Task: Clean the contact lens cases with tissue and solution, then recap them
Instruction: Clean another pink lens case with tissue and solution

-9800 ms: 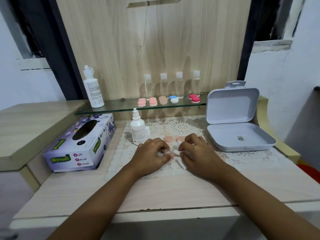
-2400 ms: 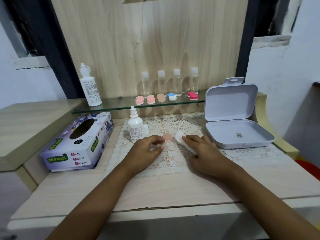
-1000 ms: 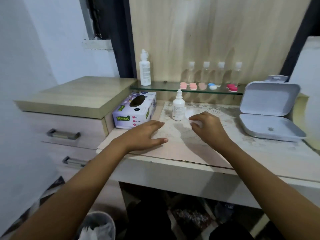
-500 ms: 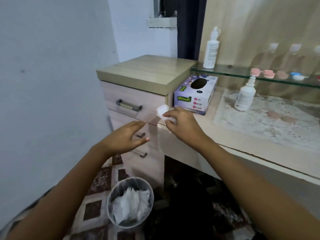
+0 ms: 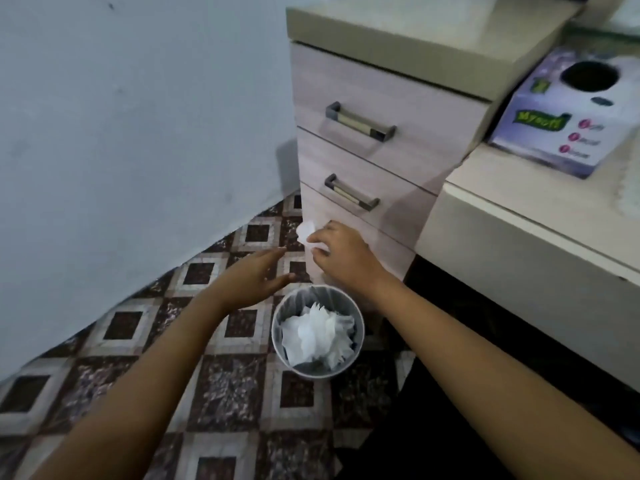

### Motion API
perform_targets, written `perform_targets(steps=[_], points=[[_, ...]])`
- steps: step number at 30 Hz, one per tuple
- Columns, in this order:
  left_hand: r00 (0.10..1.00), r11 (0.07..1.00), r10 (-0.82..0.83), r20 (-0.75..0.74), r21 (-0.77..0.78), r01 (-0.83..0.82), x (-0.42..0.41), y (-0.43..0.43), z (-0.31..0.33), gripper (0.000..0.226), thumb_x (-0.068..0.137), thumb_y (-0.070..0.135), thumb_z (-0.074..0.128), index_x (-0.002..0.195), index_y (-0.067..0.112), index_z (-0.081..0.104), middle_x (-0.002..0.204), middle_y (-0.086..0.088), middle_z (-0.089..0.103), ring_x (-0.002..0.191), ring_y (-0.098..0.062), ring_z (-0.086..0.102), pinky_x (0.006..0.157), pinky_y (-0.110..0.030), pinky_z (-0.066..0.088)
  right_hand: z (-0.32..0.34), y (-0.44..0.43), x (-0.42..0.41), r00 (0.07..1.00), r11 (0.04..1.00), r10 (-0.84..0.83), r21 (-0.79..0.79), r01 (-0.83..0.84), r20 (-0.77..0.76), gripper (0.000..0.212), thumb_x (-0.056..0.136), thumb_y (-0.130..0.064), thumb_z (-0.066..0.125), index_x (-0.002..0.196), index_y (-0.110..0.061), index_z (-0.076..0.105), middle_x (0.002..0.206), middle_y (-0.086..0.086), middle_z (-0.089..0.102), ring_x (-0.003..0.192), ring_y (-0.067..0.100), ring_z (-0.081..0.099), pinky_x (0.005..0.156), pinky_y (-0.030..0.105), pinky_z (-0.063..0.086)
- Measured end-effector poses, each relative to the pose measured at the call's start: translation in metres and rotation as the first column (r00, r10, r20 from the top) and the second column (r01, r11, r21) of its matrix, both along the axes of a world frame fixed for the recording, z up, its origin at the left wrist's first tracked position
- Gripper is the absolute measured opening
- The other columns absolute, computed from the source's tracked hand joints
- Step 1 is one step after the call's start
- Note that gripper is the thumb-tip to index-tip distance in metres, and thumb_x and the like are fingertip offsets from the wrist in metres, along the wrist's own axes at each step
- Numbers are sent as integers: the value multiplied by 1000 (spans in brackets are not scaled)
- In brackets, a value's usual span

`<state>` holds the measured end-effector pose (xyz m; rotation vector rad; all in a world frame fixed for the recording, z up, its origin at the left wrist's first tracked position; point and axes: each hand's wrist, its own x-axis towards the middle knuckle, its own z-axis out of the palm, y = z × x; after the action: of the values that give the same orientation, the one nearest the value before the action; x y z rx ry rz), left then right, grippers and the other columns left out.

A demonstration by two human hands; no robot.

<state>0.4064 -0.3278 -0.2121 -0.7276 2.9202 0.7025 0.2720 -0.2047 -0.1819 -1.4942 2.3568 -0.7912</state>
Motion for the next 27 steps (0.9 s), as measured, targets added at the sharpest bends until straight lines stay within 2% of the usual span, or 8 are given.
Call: perform_targets(steps=[5, 9, 11, 16, 18, 23, 27], points=[[992, 996, 32, 121, 74, -41, 7, -9, -66, 65, 91, 49, 47, 144, 15, 33, 148, -6, 36, 131, -21, 40, 107, -30, 31, -69, -9, 0, 991, 969, -76, 243, 47, 111, 32, 89, -13, 52, 119, -10, 61, 120, 14, 55, 110, 28, 54, 94, 29, 41], [985, 990, 3, 174, 136, -27, 5, -10, -107, 67, 91, 52, 47, 145, 16, 32, 149, -5, 36, 133, -21, 38, 109, -32, 30, -116, -11, 2, 981, 945, -139, 314, 91, 133, 30, 87, -12, 53, 116, -9, 63, 121, 16, 58, 111, 29, 54, 96, 32, 42], [981, 985, -13, 193, 171, -21, 3, -8, -123, 68, 90, 53, 46, 145, 18, 31, 150, -4, 34, 134, -21, 35, 110, -35, 31, -136, -15, 2, 974, 929, -165, 356, 101, 153, 33, 89, -11, 53, 121, -8, 60, 127, 16, 56, 115, 29, 52, 99, 32, 40], [970, 977, -33, 241, 214, -20, 2, 0, -150, 64, 92, 48, 48, 146, 17, 30, 152, -5, 28, 137, -22, 31, 111, -34, 27, -176, -9, 1, 948, 833, -91, 545, -96, 305, 45, 95, -14, 46, 139, -16, 41, 148, 9, 36, 134, 26, 34, 109, 32, 30], [966, 980, -36, 257, 201, -17, 2, 2, -153, 65, 93, 48, 47, 147, 16, 28, 153, -5, 27, 138, -22, 29, 111, -33, 26, -183, -2, -1, 931, 835, -111, 541, -103, 349, 45, 96, -12, 43, 140, -18, 40, 152, 6, 29, 139, 23, 26, 112, 30, 24], [966, 979, -35, 255, 203, -18, -2, 0, -150, 65, 93, 47, 47, 146, 14, 28, 153, -5, 27, 138, -21, 30, 112, -33, 26, -176, 4, -10, 935, 872, -148, 488, -29, 321, 46, 94, -15, 47, 139, -15, 41, 148, 5, 37, 134, 20, 35, 105, 24, 28], [977, 985, -34, 211, 175, -4, -10, -2, -132, 61, 94, 42, 49, 144, 12, 32, 150, -6, 33, 134, -22, 34, 107, -31, 29, -155, 3, -18, 961, 893, -84, 448, -45, 263, 48, 94, -18, 48, 140, -11, 38, 147, 5, 37, 135, 18, 34, 106, 20, 22]])
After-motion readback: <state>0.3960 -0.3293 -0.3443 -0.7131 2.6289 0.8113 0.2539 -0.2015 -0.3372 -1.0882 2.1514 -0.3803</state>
